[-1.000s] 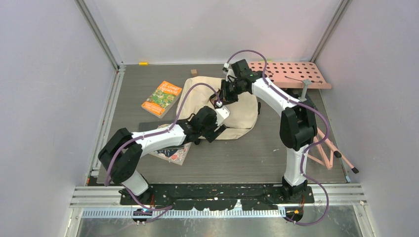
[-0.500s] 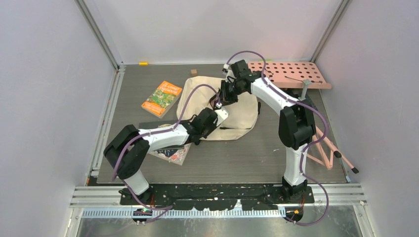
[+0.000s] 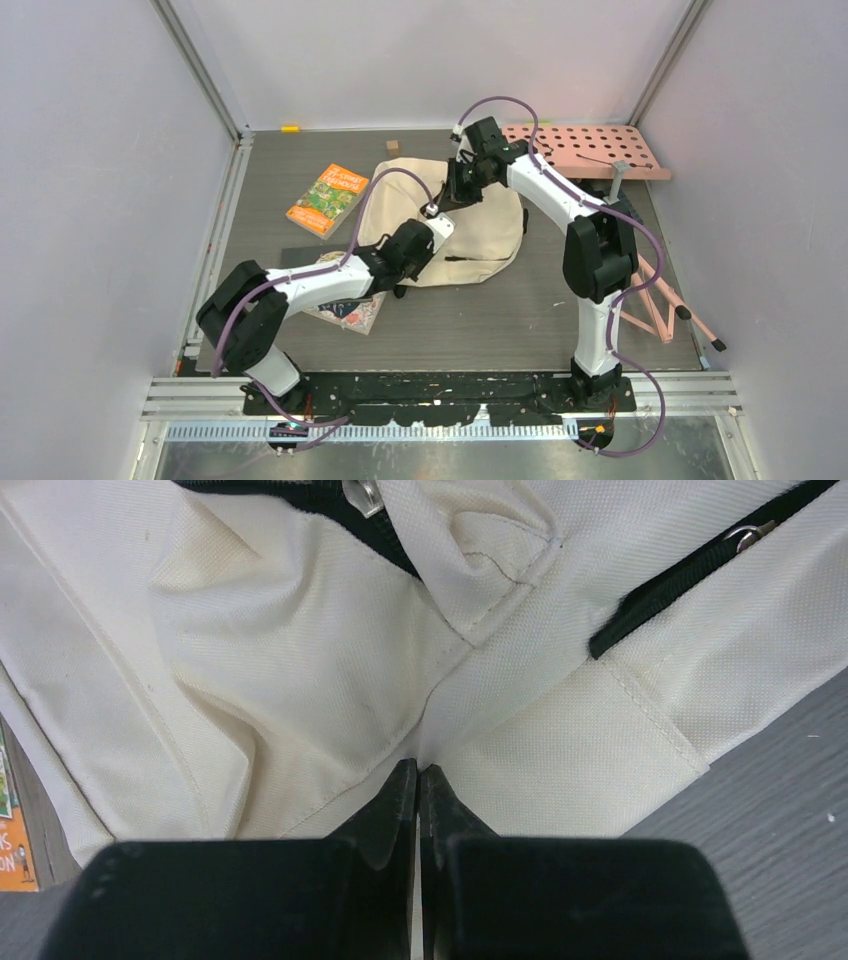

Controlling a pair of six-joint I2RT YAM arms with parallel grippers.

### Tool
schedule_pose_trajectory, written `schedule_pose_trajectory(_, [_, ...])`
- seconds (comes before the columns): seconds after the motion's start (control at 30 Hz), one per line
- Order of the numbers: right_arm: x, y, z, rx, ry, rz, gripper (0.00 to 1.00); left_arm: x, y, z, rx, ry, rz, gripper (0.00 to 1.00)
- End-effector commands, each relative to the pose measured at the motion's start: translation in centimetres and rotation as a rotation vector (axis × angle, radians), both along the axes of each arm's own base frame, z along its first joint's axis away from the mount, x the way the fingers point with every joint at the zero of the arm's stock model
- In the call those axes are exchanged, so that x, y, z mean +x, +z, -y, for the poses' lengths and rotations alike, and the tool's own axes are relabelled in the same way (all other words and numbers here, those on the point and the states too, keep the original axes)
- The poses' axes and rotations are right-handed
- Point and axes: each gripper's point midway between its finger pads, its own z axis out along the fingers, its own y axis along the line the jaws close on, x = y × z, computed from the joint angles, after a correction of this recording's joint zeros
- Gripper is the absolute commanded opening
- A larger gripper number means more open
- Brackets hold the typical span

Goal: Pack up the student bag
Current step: Zip the student bag at the center of the board.

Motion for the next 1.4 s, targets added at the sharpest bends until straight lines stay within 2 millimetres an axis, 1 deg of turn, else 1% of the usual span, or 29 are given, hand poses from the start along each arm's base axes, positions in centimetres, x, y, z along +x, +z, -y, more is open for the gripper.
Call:
schedule_pose_trajectory(0.0, [4.9, 5.0, 0.2, 0.007, -0.055, 0.243, 0.01, -3.0, -1.4, -1.6, -0.019, 0.029, -0.109, 0.0])
schedule_pose_trajectory(0.13, [6.7, 5.4, 0.3, -0.013, -0.09, 0.291, 0.01, -3.9, -1.7, -2.5, -0.01, 0.043, -0.133, 0.0])
schedule_pose_trajectory(0.3, [8.7, 5.6, -0.1, -0.01, -0.119, 0.336, 0.01, -4.7, -1.7, -3.6, -0.007, 0.066, -0.139, 0.0])
schedule_pose_trajectory(0.43, [10.5, 6.0, 0.2, -0.026, -0.169, 0.385, 0.0, -4.8, -1.0, -3.9, -0.032, 0.089, -0.127, 0.0])
schedule_pose_trajectory(0.47, [10.8, 6.3, 0.2, -0.023, -0.173, 0.396, 0.0, -4.8, -0.6, -3.9, -0.037, 0.094, -0.125, 0.0])
schedule_pose_trajectory(0.53, [10.9, 7.6, -0.4, 0.014, -0.15, 0.426, 0.01, -4.6, 0.4, -3.8, -0.051, 0.108, -0.122, 0.0])
schedule_pose_trajectory(0.6, [10.6, 8.6, -1.1, 0.05, -0.123, 0.431, 0.01, -4.2, 2.1, -3.4, -0.081, 0.134, -0.111, 0.0])
schedule_pose_trajectory(0.63, [10.3, 8.7, -1.4, 0.066, -0.108, 0.423, 0.01, -3.9, 3.2, -3.2, -0.104, 0.149, -0.105, 0.01])
schedule_pose_trajectory(0.67, [9.4, 9.0, -1.8, 0.078, -0.084, 0.417, 0.01, -3.1, 6.4, -2.2, -0.162, 0.151, -0.082, 0.15])
schedule_pose_trajectory(0.73, [8.6, 8.7, -2.0, 0.064, -0.059, 0.407, 0.01, -2.2, 8.5, -1.7, -0.215, 0.174, -0.07, 0.28])
schedule_pose_trajectory(0.83, [7.6, 7.9, -2.2, 0.046, -0.041, 0.384, 0.01, -1.0, 10.7, -0.4, -0.349, 0.205, -0.112, 0.41])
schedule_pose_trajectory(0.9, [7.3, 7.7, -2.0, 0.039, -0.048, 0.373, 0.01, 0.0, 11.5, 0.2, -0.419, 0.251, -0.143, 0.47])
schedule_pose_trajectory(1.0, [7.0, 7.4, -1.9, 0.028, -0.059, 0.366, 0.01, 1.3, 11.8, 0.5, -0.471, 0.34, -0.196, 0.52])
schedule_pose_trajectory(1.1, [6.8, 7.2, -1.9, 0.02, -0.067, 0.361, 0.01, 2.7, 11.5, 0.9, -0.516, 0.429, -0.225, 0.57])
schedule_pose_trajectory(1.27, [6.9, 7.2, -1.6, 0.009, -0.103, 0.354, 0.01, 4.6, 10.4, 2.6, -0.596, 0.476, -0.23, 0.65])
schedule_pose_trajectory(1.37, [7.0, 7.4, -1.5, 0.005, -0.124, 0.357, 0.01, 5.5, 9.7, 3.0, -0.601, 0.495, -0.219, 0.65])
